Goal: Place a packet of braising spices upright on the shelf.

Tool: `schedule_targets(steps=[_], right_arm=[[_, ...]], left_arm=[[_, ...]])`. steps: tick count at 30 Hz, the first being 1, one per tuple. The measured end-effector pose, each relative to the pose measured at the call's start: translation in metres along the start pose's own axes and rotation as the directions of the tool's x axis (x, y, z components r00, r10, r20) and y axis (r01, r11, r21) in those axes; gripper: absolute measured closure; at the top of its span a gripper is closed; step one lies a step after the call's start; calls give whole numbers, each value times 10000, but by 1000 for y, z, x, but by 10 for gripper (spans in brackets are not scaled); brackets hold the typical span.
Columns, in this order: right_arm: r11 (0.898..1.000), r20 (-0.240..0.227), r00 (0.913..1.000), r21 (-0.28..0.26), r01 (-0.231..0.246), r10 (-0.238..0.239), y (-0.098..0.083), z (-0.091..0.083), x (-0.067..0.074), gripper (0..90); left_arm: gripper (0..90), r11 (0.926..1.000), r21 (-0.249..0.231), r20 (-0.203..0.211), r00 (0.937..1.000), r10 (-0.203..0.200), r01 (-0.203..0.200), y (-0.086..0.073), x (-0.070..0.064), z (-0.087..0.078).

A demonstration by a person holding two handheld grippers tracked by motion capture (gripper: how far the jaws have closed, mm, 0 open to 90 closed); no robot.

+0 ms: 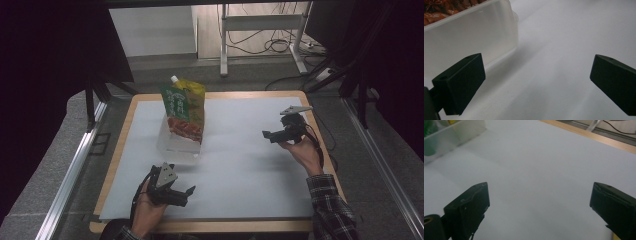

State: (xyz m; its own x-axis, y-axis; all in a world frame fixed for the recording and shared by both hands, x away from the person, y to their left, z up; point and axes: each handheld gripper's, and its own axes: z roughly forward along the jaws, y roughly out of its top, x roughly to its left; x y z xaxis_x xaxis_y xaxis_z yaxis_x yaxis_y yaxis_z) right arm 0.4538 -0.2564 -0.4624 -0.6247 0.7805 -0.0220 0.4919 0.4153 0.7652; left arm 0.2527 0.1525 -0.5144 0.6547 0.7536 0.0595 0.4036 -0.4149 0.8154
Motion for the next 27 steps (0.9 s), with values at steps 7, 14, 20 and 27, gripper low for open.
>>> schedule_targets(steps=[7, 14, 20, 27], right_arm=[[9990, 731, 9968, 270, -345, 325, -8, -2, -20, 59], [9978, 1166, 9923, 458, -473, 417, -17, -4, -36, 69], [9957, 1945, 9800, 727, -576, 425, -25, -5, -51, 96], [9882, 2505, 9635, 937, -1212, 944, -37, -2, -71, 102]], left_arm=[[0, 10000, 5, 18, 10000, 5, -5, 0, 0, 0], [0, 10000, 2, 12, 10000, 4, -4, 0, 0, 0], [0, 10000, 12, 14, 10000, 12, -12, 0, 0, 0], [0, 10000, 57, 8, 10000, 43, -43, 0, -1, 1]])
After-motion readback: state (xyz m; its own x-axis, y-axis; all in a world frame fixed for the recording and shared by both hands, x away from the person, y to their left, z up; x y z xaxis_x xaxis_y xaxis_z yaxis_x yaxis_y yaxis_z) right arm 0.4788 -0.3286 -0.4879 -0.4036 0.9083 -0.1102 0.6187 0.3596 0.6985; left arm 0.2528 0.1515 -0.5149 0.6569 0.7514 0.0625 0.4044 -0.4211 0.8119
